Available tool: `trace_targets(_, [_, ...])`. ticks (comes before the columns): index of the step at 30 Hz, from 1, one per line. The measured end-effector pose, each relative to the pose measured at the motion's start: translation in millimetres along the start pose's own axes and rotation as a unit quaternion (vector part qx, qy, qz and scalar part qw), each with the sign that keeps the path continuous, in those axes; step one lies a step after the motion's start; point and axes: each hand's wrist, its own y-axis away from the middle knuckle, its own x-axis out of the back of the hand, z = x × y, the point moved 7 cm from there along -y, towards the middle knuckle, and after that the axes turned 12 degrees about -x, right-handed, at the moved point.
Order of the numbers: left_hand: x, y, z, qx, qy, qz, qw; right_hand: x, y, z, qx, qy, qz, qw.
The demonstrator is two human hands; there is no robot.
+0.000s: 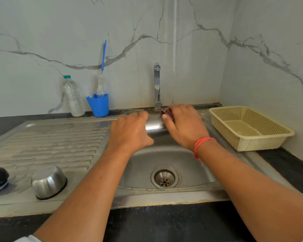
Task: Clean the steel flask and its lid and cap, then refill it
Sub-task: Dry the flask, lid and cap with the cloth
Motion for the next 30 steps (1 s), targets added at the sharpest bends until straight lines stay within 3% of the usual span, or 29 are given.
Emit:
trace_targets(3, [-2.6,0.6,8.8,0.023,0.021,0.012,0.999,-3.2,15.6,-34.9,0.052,-0.014,0.004,0.999])
trace_targets(7, [1.6,0.6,6.5,0.053,0.053,0.027,0.997,8.6,11.7,-31.0,0.092,-0.013,0.053,0.994])
trace_targets(13, [4.4,-1.5,10.6,0.033,0.030,0.017,0.999,8.5,-10.0,36.0,-0.046,-0.063,0.078,0.994])
trace_targets(15, [5.0,-2.5,13.8,0.042,0.033,0.014,0.998,9.3,-7.5,31.9,-0.050,-0.064,0.086,0.993])
trace_targets(19, [8.2,-3.8,11.0,0.083,0.123,0.020,0.989,17.6,16.0,-31.7,0.077,-0.077,0.117,0.987])
trace_targets(22, [-0.6,-2.3,4.2,0.073,0.202,0.005,0.977,19.5,19.1,-41.6,0.133,-0.073,0.118,0.981])
trace_targets(24, [-10.0,1.4,0.2,0.094,0.269,-0.017,0.958,18.3,10.0,-22.3,0.117,-0.069,0.116,0.984])
trace_targets(27, [-22.1,5.0,3.1,0.129,0.413,-0.032,0.901,24.2,-3.2,25.4,0.015,-0.114,0.166,0.979])
trace_targets(30, [-28.2,7.3,21.5,0.135,0.535,-0.063,0.832,30.7,-2.6,59.4,-0.112,-0.282,0.205,0.931])
